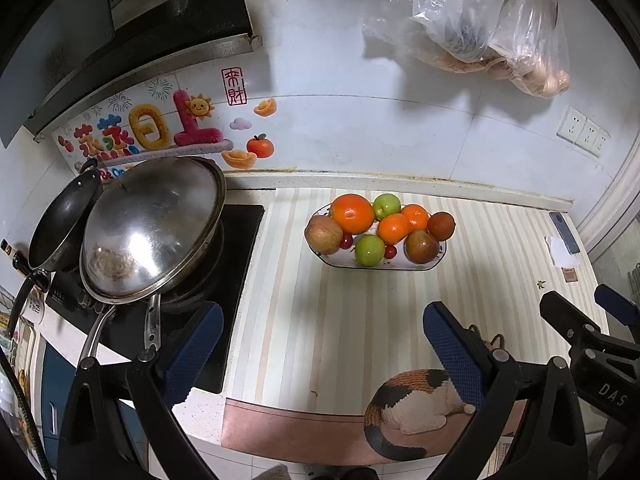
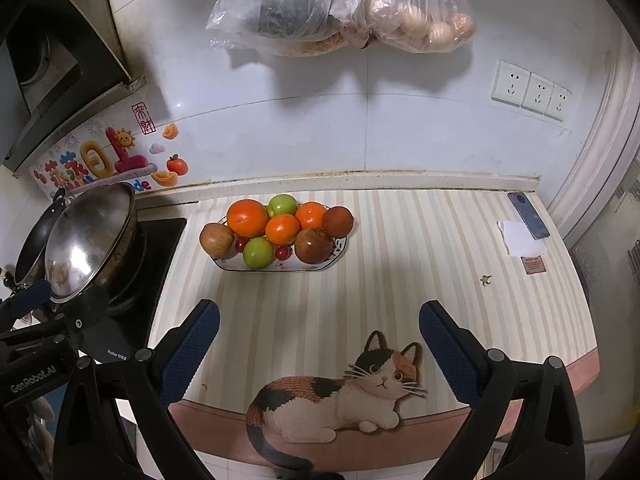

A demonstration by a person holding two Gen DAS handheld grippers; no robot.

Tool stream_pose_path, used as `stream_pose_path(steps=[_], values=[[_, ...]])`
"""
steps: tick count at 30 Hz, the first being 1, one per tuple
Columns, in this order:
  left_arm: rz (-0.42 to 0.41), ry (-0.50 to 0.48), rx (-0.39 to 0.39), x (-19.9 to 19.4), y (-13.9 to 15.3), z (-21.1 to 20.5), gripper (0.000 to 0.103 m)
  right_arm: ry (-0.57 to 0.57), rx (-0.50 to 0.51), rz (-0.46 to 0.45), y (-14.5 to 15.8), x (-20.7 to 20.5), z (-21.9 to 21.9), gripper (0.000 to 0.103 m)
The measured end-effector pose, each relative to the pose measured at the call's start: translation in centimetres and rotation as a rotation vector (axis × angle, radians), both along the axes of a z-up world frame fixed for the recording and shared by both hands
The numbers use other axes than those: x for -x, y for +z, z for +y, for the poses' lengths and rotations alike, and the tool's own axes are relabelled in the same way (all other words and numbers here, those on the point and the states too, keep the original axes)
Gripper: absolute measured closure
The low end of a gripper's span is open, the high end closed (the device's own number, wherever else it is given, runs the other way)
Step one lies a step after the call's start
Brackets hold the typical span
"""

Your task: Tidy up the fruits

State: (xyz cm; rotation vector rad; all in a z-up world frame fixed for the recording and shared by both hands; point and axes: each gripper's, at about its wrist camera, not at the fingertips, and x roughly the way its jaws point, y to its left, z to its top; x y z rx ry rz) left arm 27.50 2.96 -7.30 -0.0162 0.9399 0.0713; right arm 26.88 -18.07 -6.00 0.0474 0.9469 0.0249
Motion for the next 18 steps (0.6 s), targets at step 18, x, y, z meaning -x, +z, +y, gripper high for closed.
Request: stream_pose_path(steps=[18], values=[[-0.001, 0.004, 0.000, 0.9, -0.4, 0.7, 0.000, 0.012, 0.007, -0.001, 0.1, 0.9, 1.1, 0.001]])
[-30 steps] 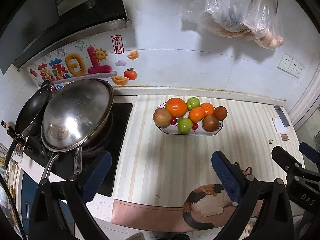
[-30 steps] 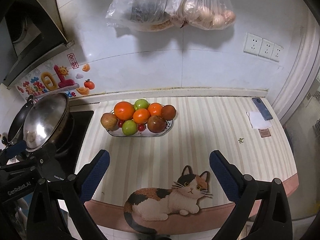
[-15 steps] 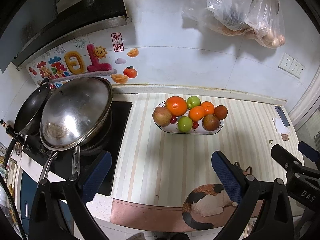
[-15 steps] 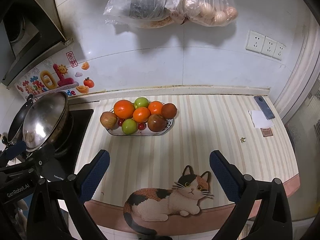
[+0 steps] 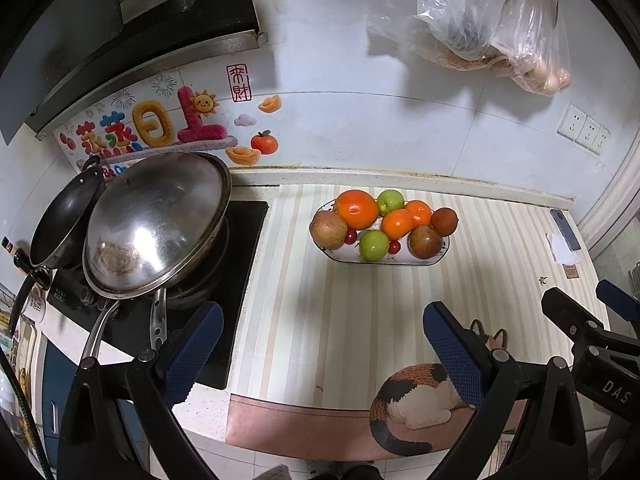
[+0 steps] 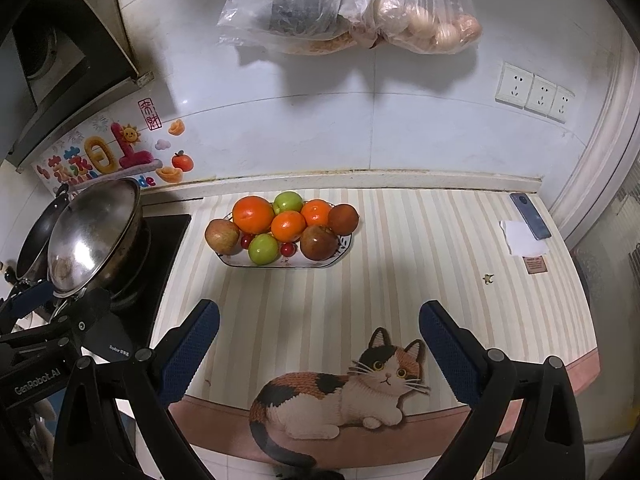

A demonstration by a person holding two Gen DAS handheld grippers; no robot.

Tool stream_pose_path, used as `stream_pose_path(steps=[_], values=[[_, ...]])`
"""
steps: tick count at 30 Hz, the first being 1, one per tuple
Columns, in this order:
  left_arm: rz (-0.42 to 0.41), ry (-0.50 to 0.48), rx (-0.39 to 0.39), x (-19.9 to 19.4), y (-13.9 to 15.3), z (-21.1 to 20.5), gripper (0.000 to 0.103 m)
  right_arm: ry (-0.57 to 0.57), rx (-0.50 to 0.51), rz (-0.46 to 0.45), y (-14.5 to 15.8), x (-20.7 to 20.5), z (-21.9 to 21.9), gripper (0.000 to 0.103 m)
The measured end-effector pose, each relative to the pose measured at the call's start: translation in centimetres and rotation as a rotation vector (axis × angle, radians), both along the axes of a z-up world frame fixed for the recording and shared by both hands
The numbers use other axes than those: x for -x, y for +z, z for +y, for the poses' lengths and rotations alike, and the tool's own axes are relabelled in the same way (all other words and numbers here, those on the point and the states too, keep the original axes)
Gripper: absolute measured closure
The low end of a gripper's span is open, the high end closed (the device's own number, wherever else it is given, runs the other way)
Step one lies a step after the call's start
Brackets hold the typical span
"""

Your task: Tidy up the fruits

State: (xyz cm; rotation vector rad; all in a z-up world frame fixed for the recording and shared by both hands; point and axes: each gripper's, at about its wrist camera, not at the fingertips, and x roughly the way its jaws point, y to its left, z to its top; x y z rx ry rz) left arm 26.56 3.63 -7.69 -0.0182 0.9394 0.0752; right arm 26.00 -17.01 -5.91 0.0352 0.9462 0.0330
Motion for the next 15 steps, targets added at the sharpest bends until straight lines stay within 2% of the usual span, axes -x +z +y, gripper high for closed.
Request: stream_pose_path(steps=[15], values=[[-0.007, -0.003, 0.004, 0.41, 0.30, 0.20, 0.000, 0.013, 0.009, -0.005, 0.47, 0.63, 0.26, 0.001]])
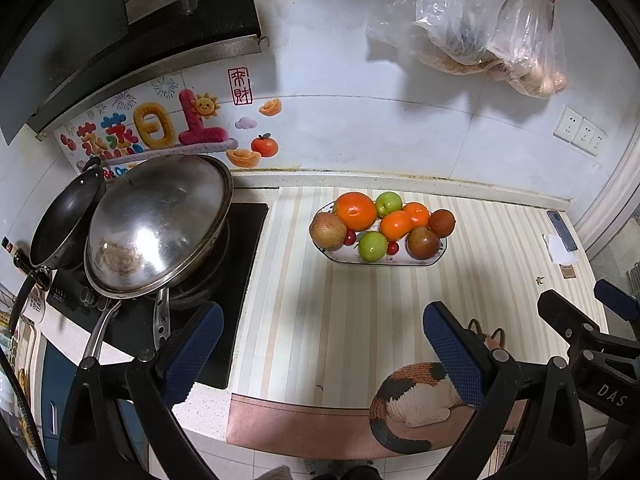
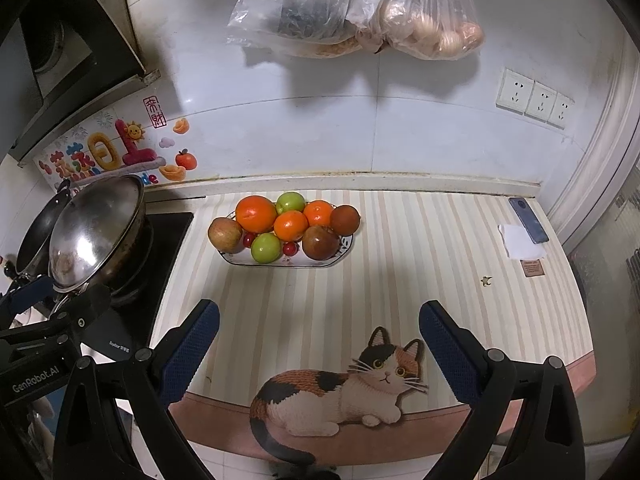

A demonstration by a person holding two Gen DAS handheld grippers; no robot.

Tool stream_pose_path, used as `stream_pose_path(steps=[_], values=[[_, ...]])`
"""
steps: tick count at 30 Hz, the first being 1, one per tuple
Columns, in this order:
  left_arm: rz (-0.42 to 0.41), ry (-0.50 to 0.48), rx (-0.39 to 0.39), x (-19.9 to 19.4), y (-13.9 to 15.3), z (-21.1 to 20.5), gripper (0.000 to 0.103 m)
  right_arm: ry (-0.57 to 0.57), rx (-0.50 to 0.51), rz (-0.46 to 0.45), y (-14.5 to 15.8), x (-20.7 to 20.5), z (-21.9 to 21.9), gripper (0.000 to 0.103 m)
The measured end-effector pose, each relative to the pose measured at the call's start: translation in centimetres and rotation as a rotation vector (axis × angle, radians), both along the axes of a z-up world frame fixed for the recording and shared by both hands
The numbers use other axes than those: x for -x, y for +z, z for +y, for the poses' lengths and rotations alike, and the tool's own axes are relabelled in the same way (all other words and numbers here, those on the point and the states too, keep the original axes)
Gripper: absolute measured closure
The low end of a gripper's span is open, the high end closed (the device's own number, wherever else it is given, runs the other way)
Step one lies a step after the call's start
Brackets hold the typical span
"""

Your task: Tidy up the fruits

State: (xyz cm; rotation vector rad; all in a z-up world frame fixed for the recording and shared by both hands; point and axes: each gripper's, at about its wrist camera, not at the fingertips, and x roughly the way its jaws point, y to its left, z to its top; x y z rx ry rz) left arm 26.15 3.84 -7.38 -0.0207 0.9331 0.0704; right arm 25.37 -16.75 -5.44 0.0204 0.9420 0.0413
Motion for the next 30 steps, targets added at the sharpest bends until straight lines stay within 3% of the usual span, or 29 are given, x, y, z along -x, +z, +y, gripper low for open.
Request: stream_pose_path(steps=[30], values=[[-0.020, -0.007, -0.005, 0.99, 0.87, 0.03, 0.000, 0.010, 0.000, -0.013, 0.73, 0.48, -0.22, 0.001]])
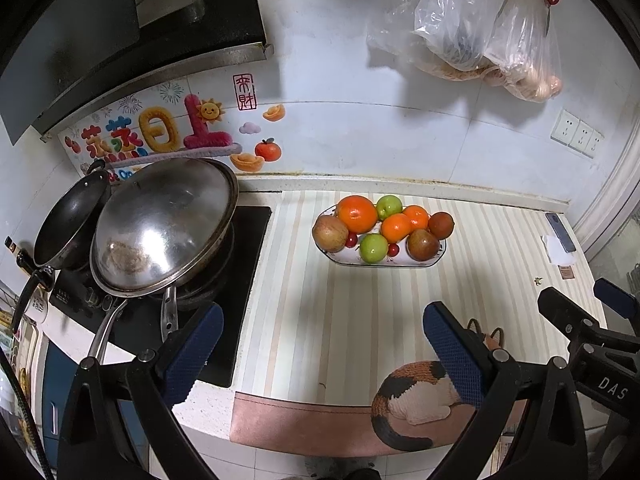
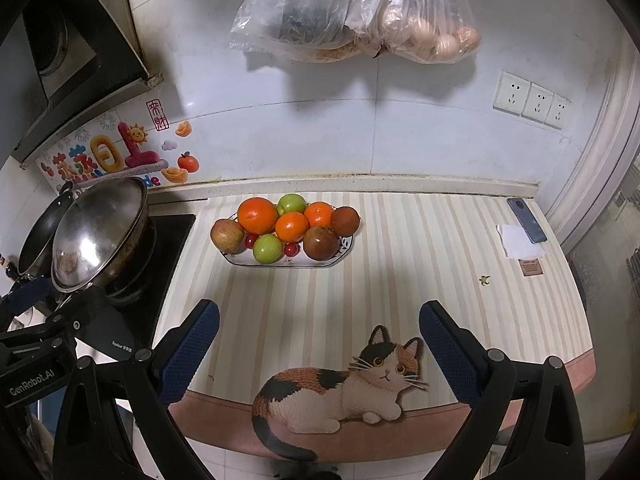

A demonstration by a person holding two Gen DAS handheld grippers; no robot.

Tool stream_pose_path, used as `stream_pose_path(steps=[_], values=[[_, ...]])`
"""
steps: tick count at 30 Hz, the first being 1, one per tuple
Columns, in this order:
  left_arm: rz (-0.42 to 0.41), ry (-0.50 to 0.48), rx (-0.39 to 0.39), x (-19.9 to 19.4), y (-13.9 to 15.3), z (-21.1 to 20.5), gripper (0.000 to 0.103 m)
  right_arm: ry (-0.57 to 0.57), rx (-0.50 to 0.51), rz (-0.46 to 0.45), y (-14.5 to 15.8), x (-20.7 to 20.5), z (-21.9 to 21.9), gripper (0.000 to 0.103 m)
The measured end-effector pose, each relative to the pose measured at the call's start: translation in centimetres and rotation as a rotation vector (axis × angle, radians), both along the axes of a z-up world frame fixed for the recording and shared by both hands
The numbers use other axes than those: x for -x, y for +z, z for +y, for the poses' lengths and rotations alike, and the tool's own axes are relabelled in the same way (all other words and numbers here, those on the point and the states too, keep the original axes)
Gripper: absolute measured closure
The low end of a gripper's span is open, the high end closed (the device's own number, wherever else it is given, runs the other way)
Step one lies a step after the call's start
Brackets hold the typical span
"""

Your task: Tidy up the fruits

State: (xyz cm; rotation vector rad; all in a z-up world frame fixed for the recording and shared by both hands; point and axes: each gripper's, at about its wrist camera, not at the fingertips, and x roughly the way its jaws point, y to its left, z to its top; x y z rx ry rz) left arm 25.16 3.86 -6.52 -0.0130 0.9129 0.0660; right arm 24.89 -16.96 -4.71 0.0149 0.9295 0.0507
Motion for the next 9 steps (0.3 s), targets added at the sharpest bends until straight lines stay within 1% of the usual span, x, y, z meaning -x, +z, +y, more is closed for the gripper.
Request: stream_pose_path(steps=[9], values=[[-0.004, 0.000, 0.009, 0.03, 0.07, 0.02, 0.000, 0.004, -0.001, -0.002, 0.27, 0.02, 0.24, 0.001]])
